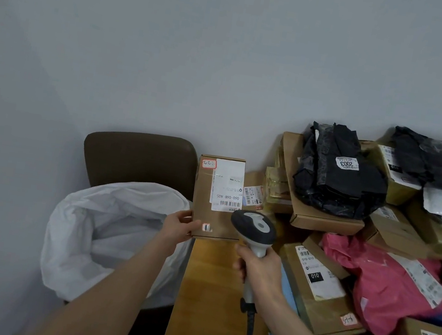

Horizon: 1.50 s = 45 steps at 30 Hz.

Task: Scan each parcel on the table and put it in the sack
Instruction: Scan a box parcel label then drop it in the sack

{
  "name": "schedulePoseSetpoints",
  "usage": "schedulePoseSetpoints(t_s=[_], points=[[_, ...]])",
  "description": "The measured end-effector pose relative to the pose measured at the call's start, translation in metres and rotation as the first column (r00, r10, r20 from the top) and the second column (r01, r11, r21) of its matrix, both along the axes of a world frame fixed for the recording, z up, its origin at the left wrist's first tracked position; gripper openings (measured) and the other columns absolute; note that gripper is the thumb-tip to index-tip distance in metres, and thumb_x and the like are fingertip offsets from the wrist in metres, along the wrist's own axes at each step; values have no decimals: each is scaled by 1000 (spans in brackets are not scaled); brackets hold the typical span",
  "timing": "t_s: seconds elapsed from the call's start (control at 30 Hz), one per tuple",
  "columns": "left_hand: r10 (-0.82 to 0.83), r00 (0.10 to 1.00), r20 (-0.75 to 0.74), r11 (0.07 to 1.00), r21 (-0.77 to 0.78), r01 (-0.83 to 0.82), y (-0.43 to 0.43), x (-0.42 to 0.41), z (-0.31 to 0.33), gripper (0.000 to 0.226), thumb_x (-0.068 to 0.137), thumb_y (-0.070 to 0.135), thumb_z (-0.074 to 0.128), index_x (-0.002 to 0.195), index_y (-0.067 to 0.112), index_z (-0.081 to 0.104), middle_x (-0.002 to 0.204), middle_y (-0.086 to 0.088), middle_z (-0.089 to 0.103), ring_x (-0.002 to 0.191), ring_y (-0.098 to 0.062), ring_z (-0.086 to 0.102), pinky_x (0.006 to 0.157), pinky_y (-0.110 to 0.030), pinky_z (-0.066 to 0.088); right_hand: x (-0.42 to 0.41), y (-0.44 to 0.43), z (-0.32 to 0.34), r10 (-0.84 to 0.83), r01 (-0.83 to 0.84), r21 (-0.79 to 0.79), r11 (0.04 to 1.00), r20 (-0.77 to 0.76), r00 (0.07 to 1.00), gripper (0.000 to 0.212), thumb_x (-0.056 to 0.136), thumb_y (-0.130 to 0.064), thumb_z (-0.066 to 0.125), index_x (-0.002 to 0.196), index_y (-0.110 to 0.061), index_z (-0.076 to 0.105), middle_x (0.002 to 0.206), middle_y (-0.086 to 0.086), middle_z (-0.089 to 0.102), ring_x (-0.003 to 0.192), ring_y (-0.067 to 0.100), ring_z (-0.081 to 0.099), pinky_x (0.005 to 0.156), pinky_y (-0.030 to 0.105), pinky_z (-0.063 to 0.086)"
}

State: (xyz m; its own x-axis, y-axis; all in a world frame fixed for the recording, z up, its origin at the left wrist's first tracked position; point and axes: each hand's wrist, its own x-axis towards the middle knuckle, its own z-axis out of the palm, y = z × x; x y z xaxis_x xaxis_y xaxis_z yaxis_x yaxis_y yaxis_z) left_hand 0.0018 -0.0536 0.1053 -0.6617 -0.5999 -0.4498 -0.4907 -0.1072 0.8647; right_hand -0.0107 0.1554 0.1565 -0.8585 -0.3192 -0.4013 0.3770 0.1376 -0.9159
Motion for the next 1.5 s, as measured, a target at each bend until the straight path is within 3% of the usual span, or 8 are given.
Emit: schedulePoseSetpoints(t_s=[0.3,0.47,0.6,0.73,0.93,1.1,1.3,1.5], points=[[60,998,16,998,0,-60,-9,33,-6,49,90,13,64,135,7,47,123,-11,61,106,-25,62,86,-33,53,15,-13,-11,101,-101,40,994,18,995,14,89,-19,65,80,-10,61,53,-3,57,43,3,52,45,14,44],[106,994,-3,994,40,-105,-22,52,-9,51,89,11,65,136,7,46,120,-9,61,102,-23,61,78,-27,52,19,-34,-14,156,-159,45,986,63,986,15,89,-17,66,76,-9,61,50,-3,55,40,5,50,43,16,43],[147,989,-1,986,83,-146,-48,72,-18,50,89,9,65,135,4,48,120,-13,62,105,-26,62,87,-36,53,17,-72,-17,177,-182,44,982,91,980,14,86,-16,69,78,-7,63,49,-1,58,40,8,50,42,20,42],[212,974,83,973,73,-218,-96,101,-37,47,88,13,67,132,5,51,120,-13,62,101,-26,61,83,-35,50,7,-132,-26,187,-193,40,980,116,975,7,87,-9,67,90,-5,63,54,4,61,41,10,52,42,21,42],[268,917,297,959,13,-284,-198,142,-85,55,85,19,72,132,1,51,119,-18,60,98,-28,59,74,-35,50,-8,-234,-63,132,-145,95,985,132,982,6,85,-8,66,81,-10,62,56,5,60,45,13,52,47,27,44],[190,866,462,979,-152,-134,-266,134,-139,42,85,27,70,117,1,63,102,-15,66,84,-26,62,75,-37,55,-21,-294,-100,37,-58,139,989,151,988,7,84,-14,69,85,-12,62,64,9,62,52,15,54,53,29,47],[9,819,573,982,-159,101,-272,82,-220,43,88,33,64,122,6,60,115,-12,66,104,-28,62,87,-34,48,-35,-319,-147,-59,28,173,985,175,983,6,85,-14,68,85,-9,64,58,4,61,48,13,53,53,30,47],[-11,830,557,999,-33,35,-257,45,-281,33,93,12,55,123,0,50,119,-18,61,94,-26,56,75,-31,40,-48,-314,-183,-136,93,205,974,205,969,6,85,-13,68,84,-10,64,50,1,62,41,10,52,46,25,47]])
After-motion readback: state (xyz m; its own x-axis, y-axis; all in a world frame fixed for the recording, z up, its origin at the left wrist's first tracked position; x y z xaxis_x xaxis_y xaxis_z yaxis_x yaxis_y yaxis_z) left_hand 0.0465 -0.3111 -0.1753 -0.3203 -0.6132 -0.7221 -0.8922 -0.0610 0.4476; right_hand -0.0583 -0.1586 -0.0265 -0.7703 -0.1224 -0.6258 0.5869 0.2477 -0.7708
